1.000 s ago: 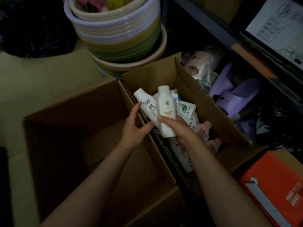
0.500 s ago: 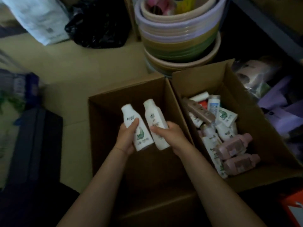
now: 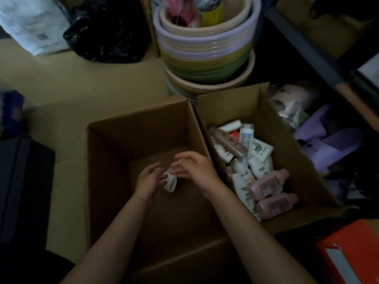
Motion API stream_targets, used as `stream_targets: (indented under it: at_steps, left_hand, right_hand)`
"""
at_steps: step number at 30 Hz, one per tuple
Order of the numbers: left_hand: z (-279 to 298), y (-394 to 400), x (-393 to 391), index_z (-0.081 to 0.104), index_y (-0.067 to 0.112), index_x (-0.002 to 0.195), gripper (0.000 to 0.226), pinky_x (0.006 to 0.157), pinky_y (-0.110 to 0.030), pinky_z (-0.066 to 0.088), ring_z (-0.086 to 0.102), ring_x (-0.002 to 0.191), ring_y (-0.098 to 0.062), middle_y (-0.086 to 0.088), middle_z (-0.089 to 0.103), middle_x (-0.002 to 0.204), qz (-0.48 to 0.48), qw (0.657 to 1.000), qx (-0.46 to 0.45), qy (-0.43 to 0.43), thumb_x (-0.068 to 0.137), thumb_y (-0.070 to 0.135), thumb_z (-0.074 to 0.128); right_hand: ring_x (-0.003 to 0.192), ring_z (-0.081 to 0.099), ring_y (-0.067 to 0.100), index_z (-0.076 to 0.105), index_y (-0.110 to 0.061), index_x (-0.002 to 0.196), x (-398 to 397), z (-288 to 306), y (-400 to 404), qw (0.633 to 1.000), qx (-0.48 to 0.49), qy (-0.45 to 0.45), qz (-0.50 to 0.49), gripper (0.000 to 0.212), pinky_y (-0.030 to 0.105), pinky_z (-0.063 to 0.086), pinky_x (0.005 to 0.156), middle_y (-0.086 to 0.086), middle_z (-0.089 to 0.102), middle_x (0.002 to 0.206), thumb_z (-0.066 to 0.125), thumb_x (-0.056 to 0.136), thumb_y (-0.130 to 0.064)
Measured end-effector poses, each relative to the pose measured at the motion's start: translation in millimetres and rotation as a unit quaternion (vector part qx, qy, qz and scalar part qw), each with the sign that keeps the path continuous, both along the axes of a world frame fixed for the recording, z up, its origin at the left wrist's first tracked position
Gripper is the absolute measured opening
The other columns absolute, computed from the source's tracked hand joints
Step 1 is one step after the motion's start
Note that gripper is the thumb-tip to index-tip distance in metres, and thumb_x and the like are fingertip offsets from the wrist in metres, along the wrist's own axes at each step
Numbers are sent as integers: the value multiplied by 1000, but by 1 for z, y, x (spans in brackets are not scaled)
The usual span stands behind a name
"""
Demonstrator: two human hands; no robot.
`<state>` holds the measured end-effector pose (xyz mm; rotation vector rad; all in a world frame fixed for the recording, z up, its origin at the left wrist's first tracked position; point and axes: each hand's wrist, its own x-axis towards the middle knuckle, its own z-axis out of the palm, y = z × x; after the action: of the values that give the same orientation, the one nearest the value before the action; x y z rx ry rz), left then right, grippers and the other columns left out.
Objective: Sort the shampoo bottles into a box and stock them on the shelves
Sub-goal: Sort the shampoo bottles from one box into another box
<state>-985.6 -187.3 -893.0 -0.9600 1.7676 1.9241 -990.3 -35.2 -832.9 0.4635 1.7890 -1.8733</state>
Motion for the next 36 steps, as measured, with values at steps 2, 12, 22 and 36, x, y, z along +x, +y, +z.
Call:
stream_targets:
  at_steps: [2,12,22,36]
  left_hand:
    - [18,31,-11,58,15,126,28,90,-33,51,62,110,-19,-11,62,127,-52,994,-68,66,99,14,56]
    - [36,176,-21,65,26,110,28,117,-38,13,61,107,-19,3,71,101,-486,659,-441,367,96,43,47]
    - [25,182,-18,48,25,65,28,78,-35,36,59,63,-29,-4,65,63,-443,670,-462,376,88,39,44]
    - [42,189,-20,33,22,147,95,103,-44,40,66,102,-16,4,71,111,-463,744,-367,312,74,82,48]
  right_hand:
    - [72,72,20,65,-16,97,1,22,28,996,-17,74,-46,20,28,58,71,8,73,82,47,101,-7]
    - [122,52,34,49,-9,131,-18,-59,184,881,368,-182,-235,62,35,46,93,14,51,135,67,82,-40]
    - [136,39,36,30,-7,146,28,-113,204,859,386,-238,-236,103,45,36,109,12,42,146,71,70,-64]
    - [117,64,28,55,-16,136,18,-62,183,939,-278,-37,-200,48,47,49,102,14,67,127,52,96,-43]
